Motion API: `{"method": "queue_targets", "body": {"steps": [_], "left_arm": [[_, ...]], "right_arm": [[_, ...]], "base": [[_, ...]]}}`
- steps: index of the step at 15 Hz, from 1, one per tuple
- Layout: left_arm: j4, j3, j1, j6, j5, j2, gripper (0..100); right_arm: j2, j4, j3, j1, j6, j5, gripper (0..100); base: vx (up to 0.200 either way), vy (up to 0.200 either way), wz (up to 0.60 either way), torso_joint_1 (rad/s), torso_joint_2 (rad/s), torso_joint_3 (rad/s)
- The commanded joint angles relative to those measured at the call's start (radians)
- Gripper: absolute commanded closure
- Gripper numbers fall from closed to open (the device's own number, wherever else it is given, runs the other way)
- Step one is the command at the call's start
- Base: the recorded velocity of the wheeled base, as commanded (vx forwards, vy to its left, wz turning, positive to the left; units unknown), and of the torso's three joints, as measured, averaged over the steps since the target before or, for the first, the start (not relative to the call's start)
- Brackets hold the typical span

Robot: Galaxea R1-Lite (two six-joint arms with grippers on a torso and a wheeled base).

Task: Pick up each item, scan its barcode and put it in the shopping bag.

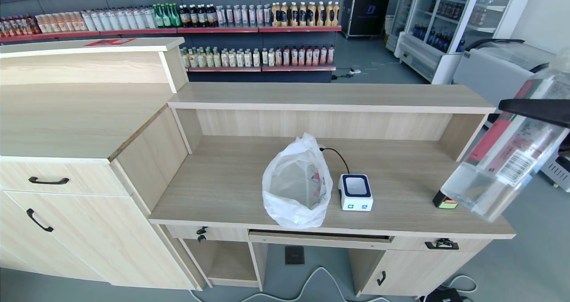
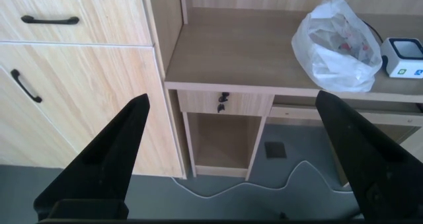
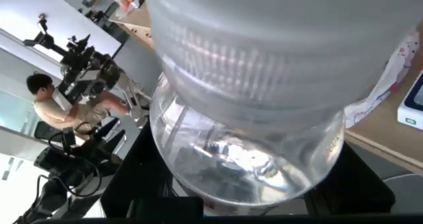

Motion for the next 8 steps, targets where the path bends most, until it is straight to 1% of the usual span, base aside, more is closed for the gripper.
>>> {"method": "queue_targets", "body": {"steps": [1, 5, 8], "left_arm": [[0.000, 0.000, 0.000, 0.000, 0.000, 0.000, 0], [0.000, 0.000, 0.000, 0.000, 0.000, 0.000, 0], [0.000, 0.000, 0.000, 0.000, 0.000, 0.000, 0]], "right_arm": [[-0.061, -0.001, 0.033, 0.004, 0.002, 0.041, 100], [-0.099, 0.001, 0.052, 0.004, 0.004, 0.084, 100], [-0.171, 0.003, 0.135, 0.033, 0.001, 0.092, 100]], "base": [[0.000, 0.000, 0.00, 0.000, 0.00, 0.000], [0.000, 0.000, 0.00, 0.000, 0.00, 0.000], [0.000, 0.000, 0.00, 0.000, 0.00, 0.000]]}}
